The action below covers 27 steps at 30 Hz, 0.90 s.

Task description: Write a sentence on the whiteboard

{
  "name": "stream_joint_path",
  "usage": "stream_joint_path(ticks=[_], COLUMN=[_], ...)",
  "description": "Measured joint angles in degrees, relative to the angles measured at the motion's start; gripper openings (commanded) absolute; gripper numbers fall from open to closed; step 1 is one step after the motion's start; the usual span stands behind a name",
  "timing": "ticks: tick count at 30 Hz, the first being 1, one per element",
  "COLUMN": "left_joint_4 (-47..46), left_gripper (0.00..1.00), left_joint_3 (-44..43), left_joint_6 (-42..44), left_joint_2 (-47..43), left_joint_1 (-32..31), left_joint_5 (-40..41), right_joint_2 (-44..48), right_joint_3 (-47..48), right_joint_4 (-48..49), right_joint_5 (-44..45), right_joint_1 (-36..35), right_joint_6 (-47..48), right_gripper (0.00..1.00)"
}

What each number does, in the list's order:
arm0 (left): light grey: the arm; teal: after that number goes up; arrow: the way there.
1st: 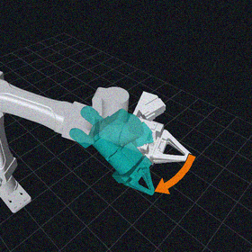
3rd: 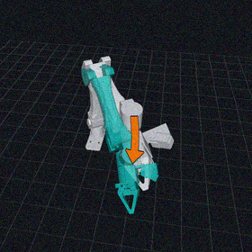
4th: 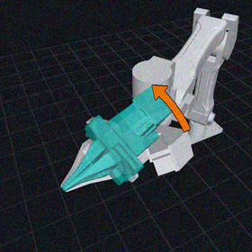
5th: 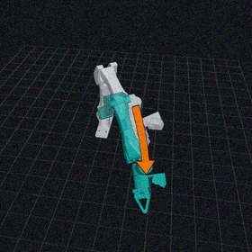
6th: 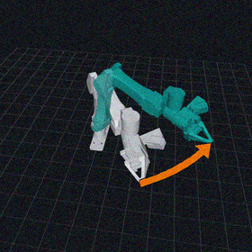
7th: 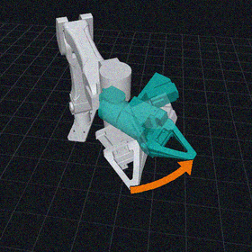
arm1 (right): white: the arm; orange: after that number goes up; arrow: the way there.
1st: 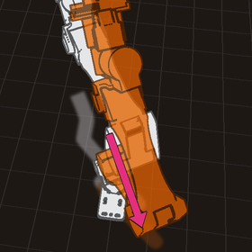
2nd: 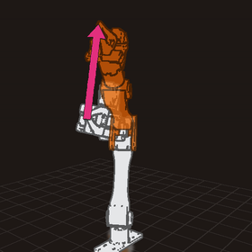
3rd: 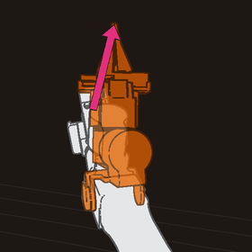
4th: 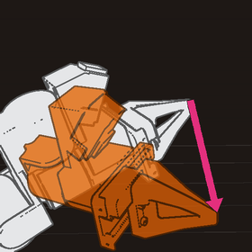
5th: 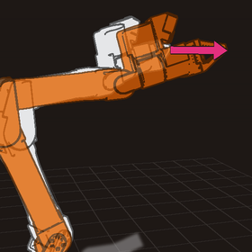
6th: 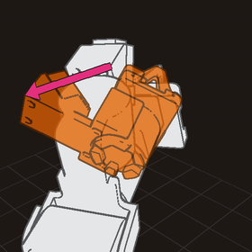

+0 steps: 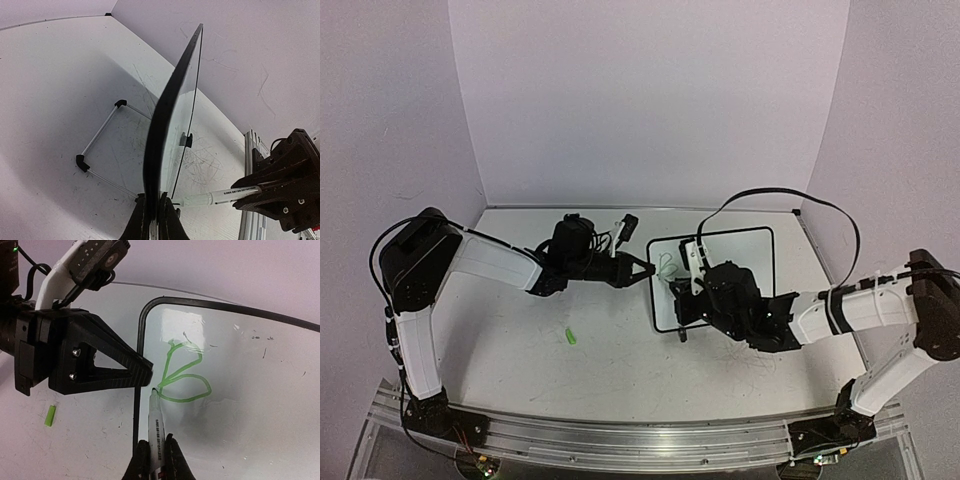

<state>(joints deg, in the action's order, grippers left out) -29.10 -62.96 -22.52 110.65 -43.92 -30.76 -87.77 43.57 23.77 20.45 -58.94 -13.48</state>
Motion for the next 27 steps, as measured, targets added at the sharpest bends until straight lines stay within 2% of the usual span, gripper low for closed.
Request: stream_joint_path(ticks=[2, 6, 9, 27], left_joint_4=[-0.02, -0.81, -0.96, -0.96], left_gripper=[0.00, 0.00, 0.00, 0.00], left_joint_3=[0.02, 0.59, 0.76, 0.76], left_joint_6=[0.02, 0.18, 0.28, 0.24], left_joint_2=[-0.02, -0.38, -0.46, -0.48], left_joint_1=[0.00, -0.09, -0.15, -0.15], left_joint_5=[-0.18, -0.28, -0.22, -0.20], right_joint_2=[0.78, 8.72, 11.88, 9.47], right_joint_3=[-0.63, -6.48, -7.30, -6.64], right_joint_4=[0.22, 0.26, 0.37, 1.05], right_joint_5=[-0.20, 0.24, 0.82, 1.13], right_joint_1=[0.02, 0.65, 1.82, 2.56], right_joint_6=[0.17, 1.04, 2.54, 7.06], right_gripper=[0.00, 0.00, 0.00, 0.00])
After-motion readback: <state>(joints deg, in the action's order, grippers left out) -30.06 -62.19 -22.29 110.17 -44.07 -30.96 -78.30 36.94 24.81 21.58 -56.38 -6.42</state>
